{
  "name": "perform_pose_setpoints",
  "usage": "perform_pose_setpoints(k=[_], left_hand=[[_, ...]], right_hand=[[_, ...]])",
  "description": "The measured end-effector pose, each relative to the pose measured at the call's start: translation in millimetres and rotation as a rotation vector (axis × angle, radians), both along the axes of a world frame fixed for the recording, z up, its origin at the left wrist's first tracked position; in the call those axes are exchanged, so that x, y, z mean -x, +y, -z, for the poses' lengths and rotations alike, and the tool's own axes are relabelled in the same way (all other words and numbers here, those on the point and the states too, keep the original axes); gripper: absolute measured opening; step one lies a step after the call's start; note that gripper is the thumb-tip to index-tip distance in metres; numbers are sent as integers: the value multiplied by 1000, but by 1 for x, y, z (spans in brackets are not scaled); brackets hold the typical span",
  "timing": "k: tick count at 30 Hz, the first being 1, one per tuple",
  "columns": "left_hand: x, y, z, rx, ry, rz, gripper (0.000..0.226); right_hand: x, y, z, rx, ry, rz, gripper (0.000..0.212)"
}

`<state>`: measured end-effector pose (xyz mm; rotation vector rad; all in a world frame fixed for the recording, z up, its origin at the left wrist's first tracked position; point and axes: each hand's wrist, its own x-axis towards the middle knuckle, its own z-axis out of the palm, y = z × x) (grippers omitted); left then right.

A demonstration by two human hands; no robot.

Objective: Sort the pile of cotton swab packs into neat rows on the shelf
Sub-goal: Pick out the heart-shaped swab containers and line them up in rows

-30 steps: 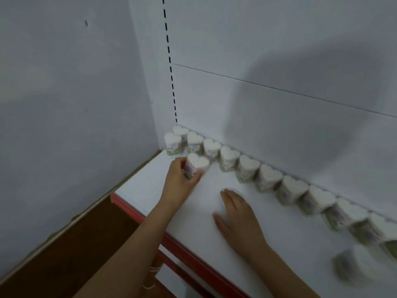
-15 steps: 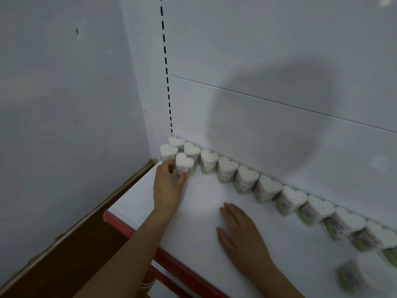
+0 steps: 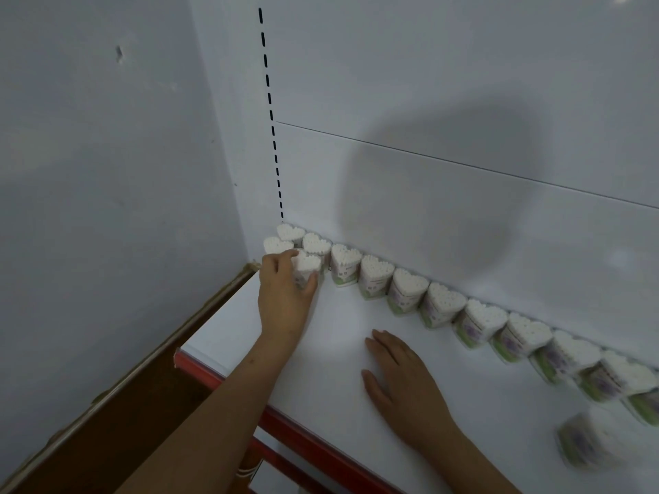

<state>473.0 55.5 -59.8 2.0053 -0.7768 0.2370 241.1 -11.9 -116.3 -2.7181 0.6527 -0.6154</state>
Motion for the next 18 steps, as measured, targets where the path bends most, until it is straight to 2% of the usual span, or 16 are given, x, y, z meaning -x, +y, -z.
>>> perform_pose_setpoints(k=[7,9,12,15,18], left_hand=[[-5,0,0,-31,-95,13,39],[-9,0,3,-62,-208,-10,42],[-18,-4,4,-211,-382,-37,55],[-28,-10,2,-326,-456,20,60],[-36,-10,-1,-313,-481,51,51]], right_hand=[[0,-1,0,15,-22,-5,53],[0,0,-1,26,-22,0,53],[0,0,-2,16,-10,3,53],[0,0,-2,17,0,4,53],[1,0,-3,3,9,4,53]])
